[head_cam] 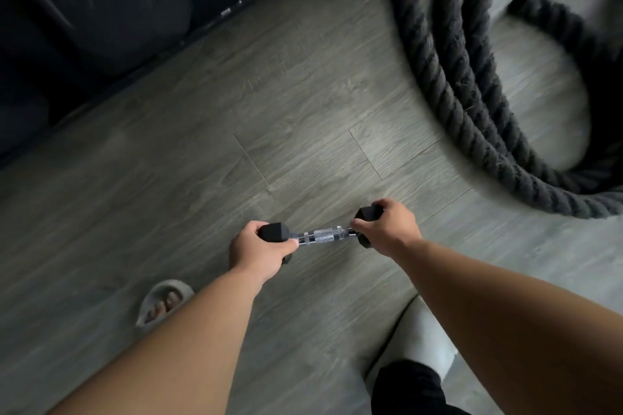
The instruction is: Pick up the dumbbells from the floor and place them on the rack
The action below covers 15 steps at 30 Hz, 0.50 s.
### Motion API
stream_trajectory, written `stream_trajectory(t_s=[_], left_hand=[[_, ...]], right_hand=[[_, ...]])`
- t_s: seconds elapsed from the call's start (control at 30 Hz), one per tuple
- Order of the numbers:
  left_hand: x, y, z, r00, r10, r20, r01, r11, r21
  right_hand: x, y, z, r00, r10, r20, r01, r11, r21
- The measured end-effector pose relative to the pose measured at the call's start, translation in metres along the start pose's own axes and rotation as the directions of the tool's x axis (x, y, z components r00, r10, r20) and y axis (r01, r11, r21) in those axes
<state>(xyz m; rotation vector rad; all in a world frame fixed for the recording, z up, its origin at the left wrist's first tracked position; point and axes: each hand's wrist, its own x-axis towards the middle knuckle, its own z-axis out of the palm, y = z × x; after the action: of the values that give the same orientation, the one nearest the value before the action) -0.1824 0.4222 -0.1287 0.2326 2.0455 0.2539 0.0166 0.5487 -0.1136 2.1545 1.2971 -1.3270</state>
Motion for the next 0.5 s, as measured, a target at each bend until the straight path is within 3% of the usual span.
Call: stream_trajectory(t_s=[0.27,0.5], left_hand=[[-0.105,0.081,-0.123,0.981,0.191,-0.015,-0.187,0.97,0.154],[-0.234,0.192,-0.241,0.901,0.431,-0.047,-0.4,0.868,0.293]], right_hand=[[-0.135,-0.048,-0.064,1.0,0.015,-0.026,-0.01,0.983,0.185],[-0.28,-0.126,-0.165,0.994,-0.027,-0.101,0.062,0.934,0.353]])
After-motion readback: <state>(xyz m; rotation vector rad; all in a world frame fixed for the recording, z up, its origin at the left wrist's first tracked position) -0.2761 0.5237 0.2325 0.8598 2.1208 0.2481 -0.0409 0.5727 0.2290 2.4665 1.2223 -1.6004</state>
